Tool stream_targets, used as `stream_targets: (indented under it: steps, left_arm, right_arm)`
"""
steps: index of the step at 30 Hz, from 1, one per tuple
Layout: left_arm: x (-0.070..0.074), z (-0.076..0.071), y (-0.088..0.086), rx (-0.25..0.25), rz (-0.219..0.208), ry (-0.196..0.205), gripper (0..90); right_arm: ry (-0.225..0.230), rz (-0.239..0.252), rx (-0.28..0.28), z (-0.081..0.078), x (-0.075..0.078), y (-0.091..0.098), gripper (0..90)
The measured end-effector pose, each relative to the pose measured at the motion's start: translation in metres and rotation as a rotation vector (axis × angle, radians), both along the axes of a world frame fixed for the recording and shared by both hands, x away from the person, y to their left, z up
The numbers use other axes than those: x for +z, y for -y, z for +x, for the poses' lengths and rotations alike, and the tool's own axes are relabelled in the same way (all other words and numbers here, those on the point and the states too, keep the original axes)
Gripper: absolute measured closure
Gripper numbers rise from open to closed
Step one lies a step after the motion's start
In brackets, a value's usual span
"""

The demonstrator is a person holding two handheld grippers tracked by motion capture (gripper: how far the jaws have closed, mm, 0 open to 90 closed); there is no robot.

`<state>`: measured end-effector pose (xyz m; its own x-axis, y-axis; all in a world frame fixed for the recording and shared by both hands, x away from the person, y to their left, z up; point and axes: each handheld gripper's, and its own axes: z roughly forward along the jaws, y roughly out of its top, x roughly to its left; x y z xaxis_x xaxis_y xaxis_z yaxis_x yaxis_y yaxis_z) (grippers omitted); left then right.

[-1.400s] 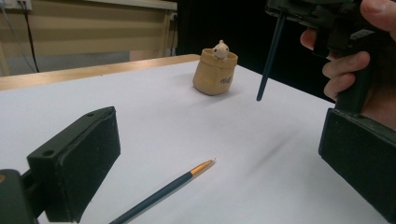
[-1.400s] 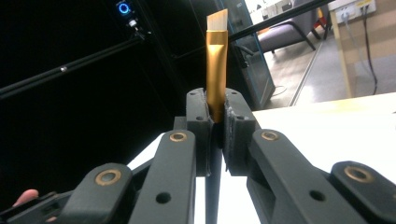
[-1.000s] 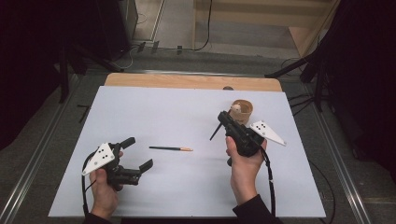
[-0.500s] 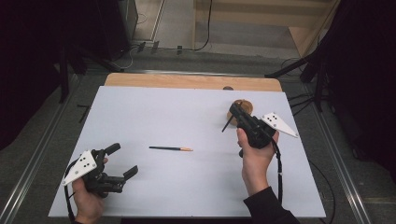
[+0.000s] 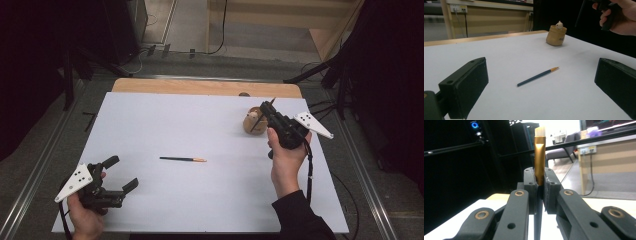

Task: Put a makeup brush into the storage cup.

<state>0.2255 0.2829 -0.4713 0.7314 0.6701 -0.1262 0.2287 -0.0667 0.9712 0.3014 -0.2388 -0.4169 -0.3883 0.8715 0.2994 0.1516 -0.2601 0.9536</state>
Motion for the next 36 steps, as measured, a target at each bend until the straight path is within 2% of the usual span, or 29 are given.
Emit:
stream_targets:
  steps: [4, 21, 26, 36]
  left_arm:
    - [0.0, -0.001, -0.002, 0.003, 0.006, -0.001, 0.0]
    - [-0.001, -0.001, -0.001, -0.005, 0.008, -0.003, 0.0]
    - [-0.001, -0.001, -0.001, -0.005, 0.01, 0.001, 0.0]
    - [-0.001, -0.001, -0.002, -0.005, 0.012, 0.002, 0.0]
  right_arm:
    - [0.0, -0.007, -0.023, 0.004, 0.003, 0.01, 84.3]
    - [0.013, -0.06, -0.064, 0.02, 0.007, 0.026, 84.4]
    - [0.015, -0.081, -0.077, 0.025, 0.005, 0.027, 84.4]
    - [0.01, -0.081, -0.096, 0.036, -0.003, 0.031, 84.3]
